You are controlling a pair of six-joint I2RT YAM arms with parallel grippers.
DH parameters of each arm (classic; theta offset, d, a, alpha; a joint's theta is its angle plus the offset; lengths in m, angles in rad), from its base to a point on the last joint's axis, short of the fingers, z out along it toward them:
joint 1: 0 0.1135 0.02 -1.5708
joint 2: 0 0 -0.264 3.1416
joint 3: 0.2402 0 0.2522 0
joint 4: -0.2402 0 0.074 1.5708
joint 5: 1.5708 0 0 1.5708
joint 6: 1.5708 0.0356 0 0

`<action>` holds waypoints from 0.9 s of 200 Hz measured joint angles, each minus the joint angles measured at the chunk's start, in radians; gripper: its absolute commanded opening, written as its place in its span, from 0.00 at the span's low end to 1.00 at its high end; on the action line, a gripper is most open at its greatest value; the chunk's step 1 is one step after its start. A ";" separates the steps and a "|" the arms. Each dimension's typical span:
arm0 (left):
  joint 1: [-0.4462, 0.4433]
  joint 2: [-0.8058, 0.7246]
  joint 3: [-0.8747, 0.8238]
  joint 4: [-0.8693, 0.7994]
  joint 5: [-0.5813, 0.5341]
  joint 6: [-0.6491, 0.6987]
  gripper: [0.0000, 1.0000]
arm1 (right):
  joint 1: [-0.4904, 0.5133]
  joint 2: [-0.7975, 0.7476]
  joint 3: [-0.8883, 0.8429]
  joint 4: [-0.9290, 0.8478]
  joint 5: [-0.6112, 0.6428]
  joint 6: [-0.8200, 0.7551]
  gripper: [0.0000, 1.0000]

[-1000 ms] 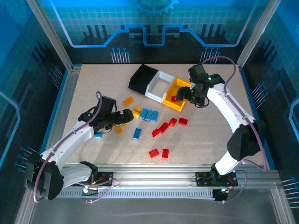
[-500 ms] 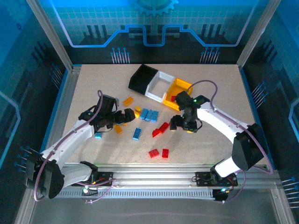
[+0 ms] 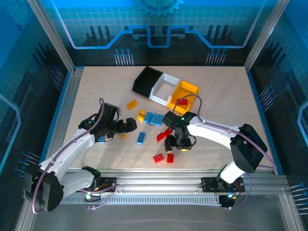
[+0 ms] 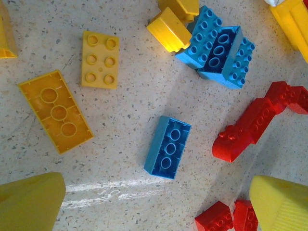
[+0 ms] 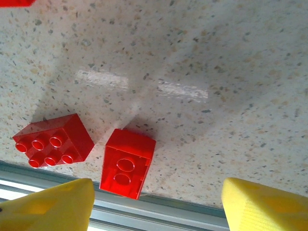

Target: Sort the legos into containers by color

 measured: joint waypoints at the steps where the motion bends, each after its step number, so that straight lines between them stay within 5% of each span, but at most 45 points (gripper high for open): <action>1: 0.000 0.000 0.000 0.000 0.000 0.000 0.99 | 0.002 0.002 0.000 0.000 0.000 0.000 0.71; 68: 0.000 0.000 -0.018 -0.003 0.001 0.000 0.99 | 0.112 0.090 0.006 0.005 -0.010 0.000 0.67; 132: 0.000 0.000 -0.019 -0.005 0.016 0.000 0.99 | 0.114 0.117 0.001 0.054 -0.006 0.015 0.64; 180: 0.000 0.010 -0.019 -0.006 0.016 0.001 0.99 | 0.113 0.153 0.002 0.072 -0.002 0.026 0.53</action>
